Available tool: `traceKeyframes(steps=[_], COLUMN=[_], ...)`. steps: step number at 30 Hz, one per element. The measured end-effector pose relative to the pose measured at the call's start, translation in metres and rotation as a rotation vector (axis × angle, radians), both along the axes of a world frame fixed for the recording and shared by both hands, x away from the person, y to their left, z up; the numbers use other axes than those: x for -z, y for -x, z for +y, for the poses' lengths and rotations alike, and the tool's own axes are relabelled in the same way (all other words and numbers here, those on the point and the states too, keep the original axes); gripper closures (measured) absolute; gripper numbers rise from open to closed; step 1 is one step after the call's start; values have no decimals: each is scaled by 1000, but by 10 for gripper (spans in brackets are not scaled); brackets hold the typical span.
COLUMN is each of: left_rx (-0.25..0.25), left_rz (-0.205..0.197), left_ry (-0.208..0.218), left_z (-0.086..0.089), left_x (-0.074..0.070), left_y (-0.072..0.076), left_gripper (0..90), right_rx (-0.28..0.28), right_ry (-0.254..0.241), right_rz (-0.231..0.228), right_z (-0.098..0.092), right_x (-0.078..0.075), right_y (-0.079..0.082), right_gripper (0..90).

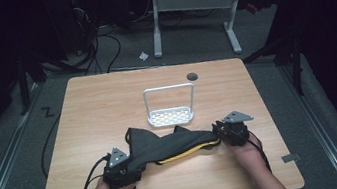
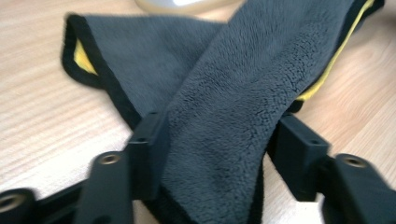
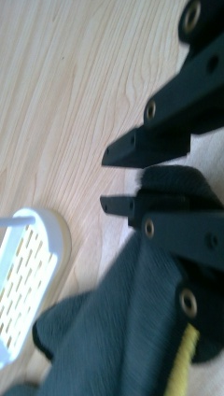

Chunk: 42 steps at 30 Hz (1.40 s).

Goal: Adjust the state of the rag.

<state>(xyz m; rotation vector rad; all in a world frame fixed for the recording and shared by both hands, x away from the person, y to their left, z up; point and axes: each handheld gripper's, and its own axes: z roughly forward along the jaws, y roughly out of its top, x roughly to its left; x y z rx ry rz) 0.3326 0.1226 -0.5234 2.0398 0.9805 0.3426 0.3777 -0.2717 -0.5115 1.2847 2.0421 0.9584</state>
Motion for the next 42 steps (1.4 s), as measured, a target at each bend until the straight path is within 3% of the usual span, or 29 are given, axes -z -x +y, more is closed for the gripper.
traceKeyframes(steps=[2,3,4,5,6,10,11,12,14,16,17,18,19,20,21,22,23,24,29,30,31,33,34,36,37,38,39,40,42], left_rx=[-5,-9,-15,-18,-22,-43,-46,-49,-52,-52,-53,-56,-54,-59,-63,-59,-59,-64,-72,-72,-75,-77,-79,-84,-90,-98,-105,-110,-112], left_rz=[-12,-10,-9,-7,-7,-11,-10,-9,-18,-27,-33,-32,-23,-18,-10,-1,1,-9,-74,-87,-99,-104,-107,-97,-89,-79,-69,-66,-77], left_ry=[-31,-35,-35,-32,-34,-50,-54,-53,-63,-67,-73,-70,-57,-45,-26,-14,-4,7,99,101,107,118,113,105,104,109,115,116,126], left_z=[-1,-2,-2,-2,-3,-4,-4,-4,-4,-4,-4,-4,-2,-1,2,4,6,8,24,25,25,25,25,26,27,29,31,33,35], left_x=[2,3,3,4,4,5,5,6,7,8,8,8,8,7,7,5,3,-2,-37,-42,-46,-51,-51,-48,-45,-43,-40,-40,-43], left_y=[0,-1,-2,-3,-4,-7,-7,-8,-9,-9,-8,-8,-8,-8,-7,-6,-4,0,20,22,25,27,27,25,23,21,18,18,20], left_gripper=[346,344,344,349,349,417,495,495,607,725,802,802,816,828,828,830,831,831,830,829,829,828,828,826,826,825,824,823,824], right_rx=[6,1,1,-30,-30,-108,-124,-124,-144,-141,-128,-128,-121,-110,-110,-99,-86,-86,-47,-38,-38,-43,-53,-97,-105,-110,-121,-132,-131], right_ry=[-11,-34,-34,-64,-64,-102,-77,-77,-31,37,100,100,122,135,135,128,86,86,5,-29,-29,-75,-122,-216,-205,-169,-127,-66,-32], right_rz=[-19,-62,-62,-98,-98,-70,-25,-25,17,50,66,66,65,59,59,65,79,79,-63,-79,-79,-51,-12,98,126,146,160,141,67], right_z=[-1,-1,-1,2,2,14,21,21,27,34,39,39,41,40,40,39,33,33,8,1,1,0,1,8,13,18,23,28,30], right_x=[-6,-18,-18,-30,-30,-30,-20,-20,-8,5,15,15,18,20,20,20,16,16,-18,-25,-25,-22,-17,-1,4,11,16,17,6], right_y=[5,18,18,37,37,68,76,76,76,69,60,60,54,44,44,41,39,39,66,71,71,68,65,57,55,53,51,52,57], right_gripper=[609,562,562,550,550,544,550,550,544,533,524,524,548,734,734,825,900,900,900,896,896,672,572,439,427,461,578,773,840])
